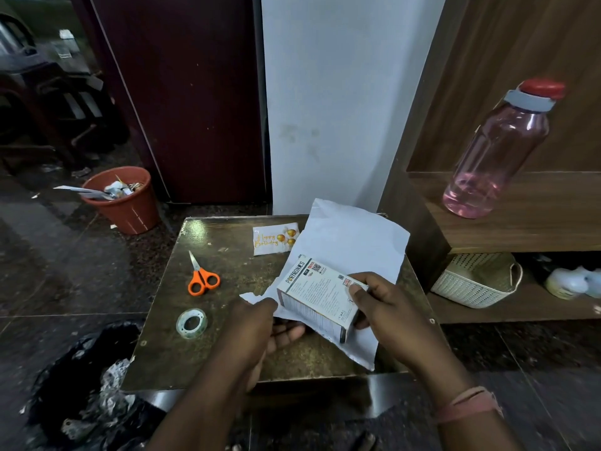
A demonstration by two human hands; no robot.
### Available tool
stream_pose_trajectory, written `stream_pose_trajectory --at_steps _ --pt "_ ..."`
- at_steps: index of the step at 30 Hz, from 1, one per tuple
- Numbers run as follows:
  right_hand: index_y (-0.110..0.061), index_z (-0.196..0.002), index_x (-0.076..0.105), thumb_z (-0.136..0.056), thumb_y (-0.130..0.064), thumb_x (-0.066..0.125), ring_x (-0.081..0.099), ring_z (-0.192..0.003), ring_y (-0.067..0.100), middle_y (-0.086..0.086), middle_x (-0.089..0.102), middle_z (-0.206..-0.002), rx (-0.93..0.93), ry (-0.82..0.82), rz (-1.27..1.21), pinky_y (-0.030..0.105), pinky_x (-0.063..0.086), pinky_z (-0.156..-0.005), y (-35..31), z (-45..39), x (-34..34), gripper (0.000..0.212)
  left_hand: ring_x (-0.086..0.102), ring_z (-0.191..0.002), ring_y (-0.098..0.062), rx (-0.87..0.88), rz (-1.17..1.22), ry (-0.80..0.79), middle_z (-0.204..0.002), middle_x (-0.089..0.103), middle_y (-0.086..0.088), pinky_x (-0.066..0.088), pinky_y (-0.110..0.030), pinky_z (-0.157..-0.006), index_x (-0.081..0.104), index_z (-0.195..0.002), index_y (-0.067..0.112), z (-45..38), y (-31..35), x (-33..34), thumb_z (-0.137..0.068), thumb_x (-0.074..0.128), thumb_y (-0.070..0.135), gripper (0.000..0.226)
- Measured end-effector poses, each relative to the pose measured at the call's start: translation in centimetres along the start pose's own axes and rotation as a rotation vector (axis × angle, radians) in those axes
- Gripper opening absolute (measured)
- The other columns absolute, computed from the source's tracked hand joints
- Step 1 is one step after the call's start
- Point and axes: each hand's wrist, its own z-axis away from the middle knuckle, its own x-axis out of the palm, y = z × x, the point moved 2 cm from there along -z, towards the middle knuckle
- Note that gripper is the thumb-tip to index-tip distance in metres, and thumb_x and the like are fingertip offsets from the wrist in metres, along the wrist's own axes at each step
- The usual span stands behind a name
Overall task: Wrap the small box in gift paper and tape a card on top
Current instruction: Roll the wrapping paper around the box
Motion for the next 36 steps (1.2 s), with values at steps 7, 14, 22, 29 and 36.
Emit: stream_pose_trajectory --at_steps 7,14,22,29,36 --pt "-0.031 -0.106 0.069 -0.105 -0.035 0.051 0.065 -0.093 -0.001 -0.014 0.073 -0.098 -0.022 -0.008 0.173 0.021 0.049 -0.077 -0.3 0.4 0.0 0.018 0.072 -0.056 -0.019 -0.023 -0.002 0.023 -0.066 0.073 -0.012 0.061 -0.033 -0.056 0.069 -0.100 0.000 -0.6 -0.4 0.0 -0.103 0.054 0.008 0.017" --pt "-0.037 -0.121 0.059 -0.103 -0.038 0.054 0.060 -0.100 -0.002 -0.012 0.064 -0.114 -0.119 0.001 0.287 0.015 0.044 -0.074 -0.2 0.6 0.0 0.018 0.076 -0.073 -0.028 0.140 -0.020 0.148 -0.107 0.070 -0.022 0.061 -0.034 -0.057 0.038 -0.132 0.014 -0.5 0.0 0.0 -0.099 0.059 0.011 0.039" --pt "-0.036 -0.103 0.065 -0.098 -0.009 0.055 0.042 -0.102 0.010 -0.015 0.050 -0.106 -0.474 0.074 0.628 0.016 0.036 -0.081 -1.6 1.4 0.8 0.029 0.064 -0.094 -0.014 0.663 -0.929 -0.095 -0.133 0.021 0.016 0.055 -0.025 -0.078 0.050 -0.110 0.050 2.0 -0.1 -1.5 -0.074 0.066 0.000 0.064" --pt "-0.039 -0.110 0.054 -0.093 -0.041 0.069 0.049 -0.109 -0.003 -0.022 0.047 -0.122 -0.360 -0.045 0.444 0.011 0.046 -0.070 -1.4 2.0 0.6 0.023 0.048 -0.099 -0.033 0.961 -1.330 0.055 -0.086 0.046 0.005 0.042 -0.042 -0.079 0.061 -0.084 0.040 -0.6 -0.9 -2.5 -0.061 0.091 0.024 0.041" --pt "-0.037 -0.106 0.059 -0.095 -0.029 0.069 0.051 -0.116 0.001 -0.021 0.055 -0.118 -0.370 0.034 0.433 0.016 0.047 -0.085 -1.3 1.3 0.6 0.018 0.061 -0.101 -0.043 0.972 -1.288 0.027 -0.088 0.064 -0.002 0.052 -0.056 -0.077 0.063 -0.071 0.036 -0.3 -0.6 -2.5 -0.052 0.098 0.013 0.047"
